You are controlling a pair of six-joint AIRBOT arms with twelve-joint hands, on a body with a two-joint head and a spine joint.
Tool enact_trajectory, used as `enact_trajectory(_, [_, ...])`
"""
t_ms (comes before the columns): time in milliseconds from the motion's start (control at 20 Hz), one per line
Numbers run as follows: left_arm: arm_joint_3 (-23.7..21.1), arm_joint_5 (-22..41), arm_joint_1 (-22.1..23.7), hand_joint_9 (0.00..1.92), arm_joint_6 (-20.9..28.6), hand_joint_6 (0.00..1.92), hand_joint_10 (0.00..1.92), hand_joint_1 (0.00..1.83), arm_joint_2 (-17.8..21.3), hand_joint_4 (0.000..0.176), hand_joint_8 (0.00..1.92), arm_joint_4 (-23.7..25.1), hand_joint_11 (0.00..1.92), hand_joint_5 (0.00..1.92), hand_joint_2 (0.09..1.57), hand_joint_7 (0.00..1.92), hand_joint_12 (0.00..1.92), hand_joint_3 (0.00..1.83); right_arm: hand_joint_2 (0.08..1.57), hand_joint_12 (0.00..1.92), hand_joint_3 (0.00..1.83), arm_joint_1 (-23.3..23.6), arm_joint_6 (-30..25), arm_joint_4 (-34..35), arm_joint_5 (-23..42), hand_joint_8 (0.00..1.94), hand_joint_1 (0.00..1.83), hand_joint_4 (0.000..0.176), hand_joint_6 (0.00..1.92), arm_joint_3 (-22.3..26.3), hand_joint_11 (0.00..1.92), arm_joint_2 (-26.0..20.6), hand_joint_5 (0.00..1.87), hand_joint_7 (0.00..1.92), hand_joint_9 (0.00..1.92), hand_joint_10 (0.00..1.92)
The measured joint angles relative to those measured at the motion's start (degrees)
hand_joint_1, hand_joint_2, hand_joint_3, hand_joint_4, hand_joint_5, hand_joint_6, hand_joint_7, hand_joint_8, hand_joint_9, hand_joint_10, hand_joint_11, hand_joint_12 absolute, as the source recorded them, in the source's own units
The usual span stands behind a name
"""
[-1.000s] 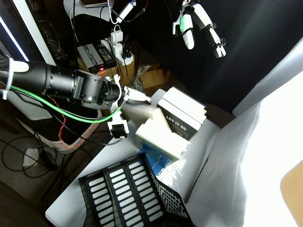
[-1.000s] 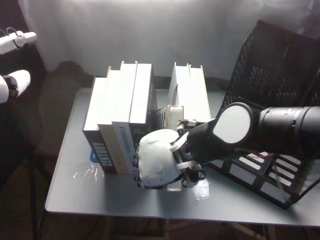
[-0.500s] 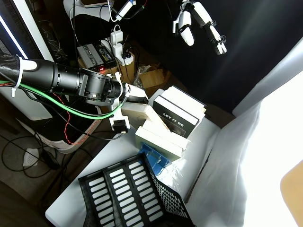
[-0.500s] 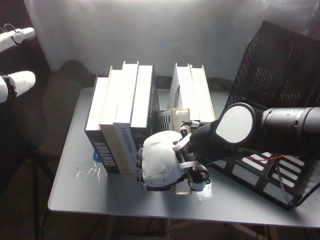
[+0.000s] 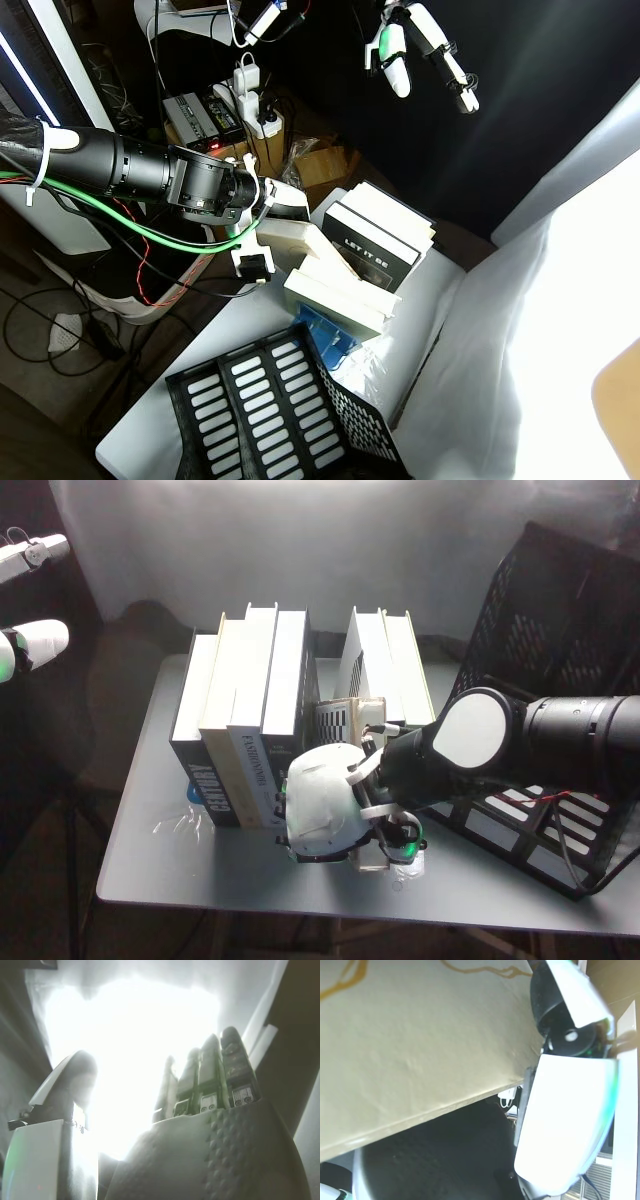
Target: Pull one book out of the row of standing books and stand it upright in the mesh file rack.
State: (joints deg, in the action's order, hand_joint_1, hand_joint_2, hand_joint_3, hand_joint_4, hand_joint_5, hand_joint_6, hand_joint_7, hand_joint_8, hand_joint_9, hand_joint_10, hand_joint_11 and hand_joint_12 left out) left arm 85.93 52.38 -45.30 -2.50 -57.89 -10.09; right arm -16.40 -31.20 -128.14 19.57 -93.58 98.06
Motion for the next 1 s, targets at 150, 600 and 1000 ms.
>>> enact_trajectory(150, [0.0, 0.0, 0.0, 0.00, 0.0, 0.00, 0.00, 0.52, 0.0, 0.062, 0.00, 0.0, 0.00, 0.10, 1.15, 0.00, 0.00, 0.47, 0.65, 1.92, 1.17, -0.2, 0.3, -0.1, 0.1, 1.78, 1.10, 0.000, 1.59, 0.0, 0.84, 0.0, 0.92, 1.30, 1.19, 1.71])
enact_trajectory(600, [0.0, 0.4, 0.0, 0.00, 0.0, 0.01, 0.00, 0.52, 0.0, 0.053, 0.00, 0.0, 0.00, 0.10, 1.19, 0.00, 0.00, 0.38, 0.60, 1.89, 1.15, -0.2, 0.2, -0.2, 0.1, 1.43, 1.25, 0.000, 1.48, 0.0, 0.70, 0.0, 0.88, 1.09, 1.07, 1.50])
enact_trajectory(1000, [0.0, 0.7, -0.1, 0.00, 0.0, 0.00, 0.00, 0.50, 0.0, 0.052, 0.00, 0.0, 0.00, 0.09, 1.20, 0.00, 0.00, 0.38, 0.58, 1.90, 1.19, -0.2, 0.2, -0.3, 0.1, 1.45, 1.25, 0.000, 1.47, 0.1, 0.65, 0.0, 0.90, 1.11, 1.09, 1.49])
